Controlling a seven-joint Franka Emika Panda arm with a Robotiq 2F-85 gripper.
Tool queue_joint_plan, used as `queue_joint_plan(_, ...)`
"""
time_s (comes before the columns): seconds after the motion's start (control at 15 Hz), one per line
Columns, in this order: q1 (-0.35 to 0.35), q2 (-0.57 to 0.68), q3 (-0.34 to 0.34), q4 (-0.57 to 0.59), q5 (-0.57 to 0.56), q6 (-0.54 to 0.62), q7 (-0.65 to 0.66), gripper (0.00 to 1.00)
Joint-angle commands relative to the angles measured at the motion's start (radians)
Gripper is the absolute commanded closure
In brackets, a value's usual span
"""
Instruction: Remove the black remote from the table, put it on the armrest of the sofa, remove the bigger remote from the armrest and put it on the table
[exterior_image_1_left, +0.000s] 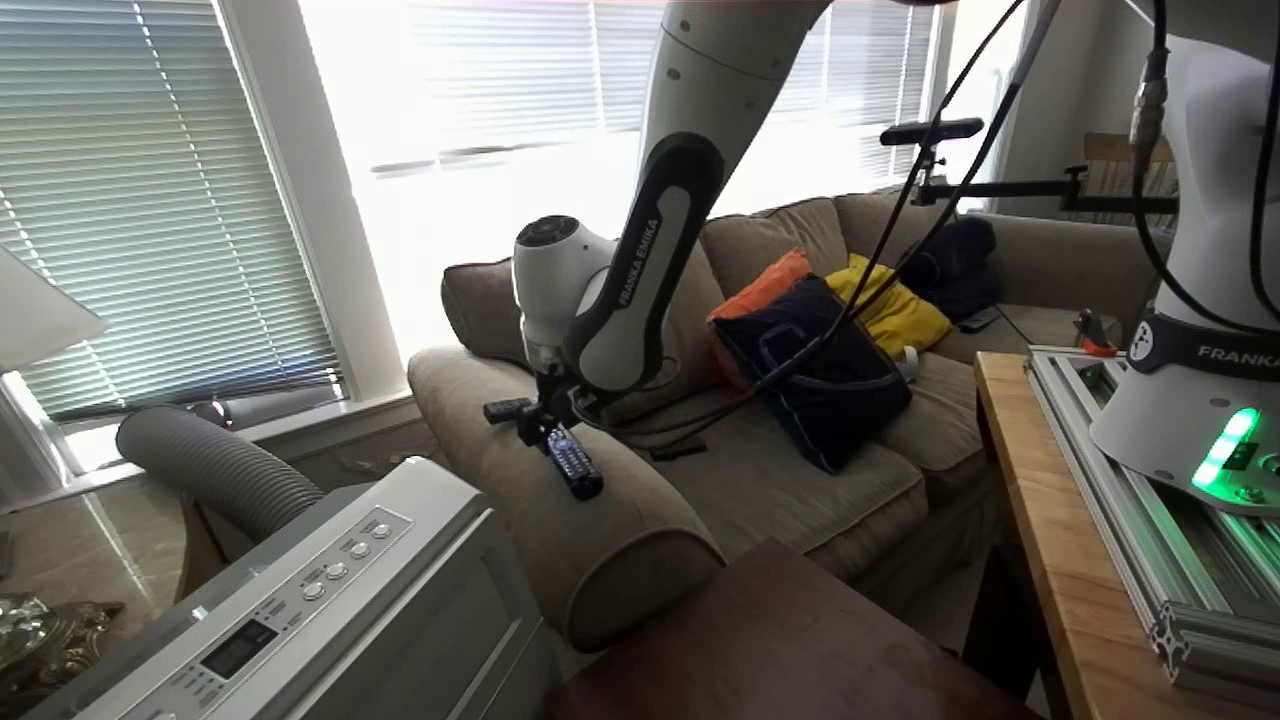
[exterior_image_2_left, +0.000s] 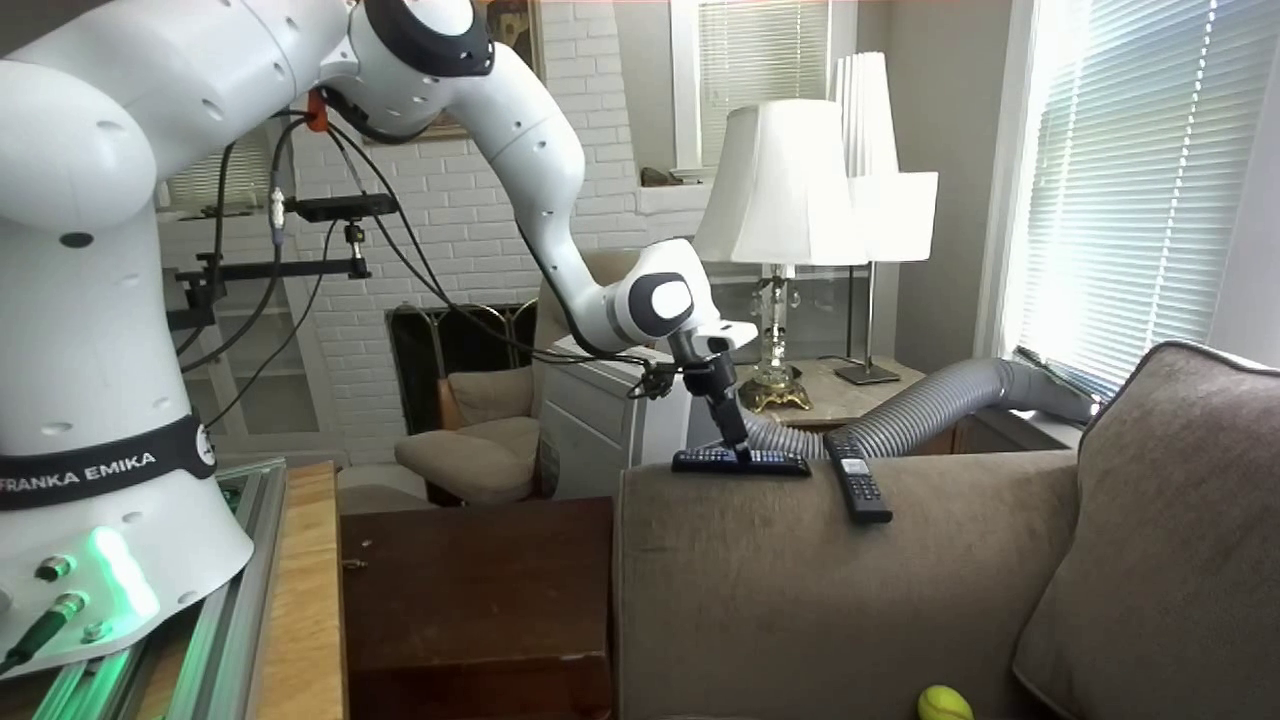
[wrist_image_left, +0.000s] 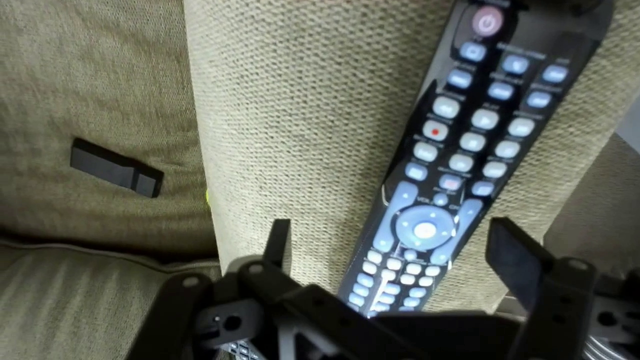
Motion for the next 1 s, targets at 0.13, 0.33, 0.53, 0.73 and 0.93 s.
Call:
queue_joint_plan(0.13, 0.056, 0.059, -0.056, 0.019, -0.015, 0.053, 0.064, 0.0)
queue_joint_plan(0.33, 0.067, 0.073, -0.063, 0.02, -0.009, 0.071, 0.072, 0.0)
queue_joint_plan(0.53, 0.074, 0.085, -0.069, 0.022, -0.002, 0.088, 0.08, 0.26)
queue_joint_plan(0.73, 0.077, 0.093, -0.071, 0.023, 0.001, 0.098, 0.079, 0.48)
queue_joint_plan(0.93, 0.077, 0.096, -0.071, 0.025, 0.003, 0.099, 0.075, 0.69)
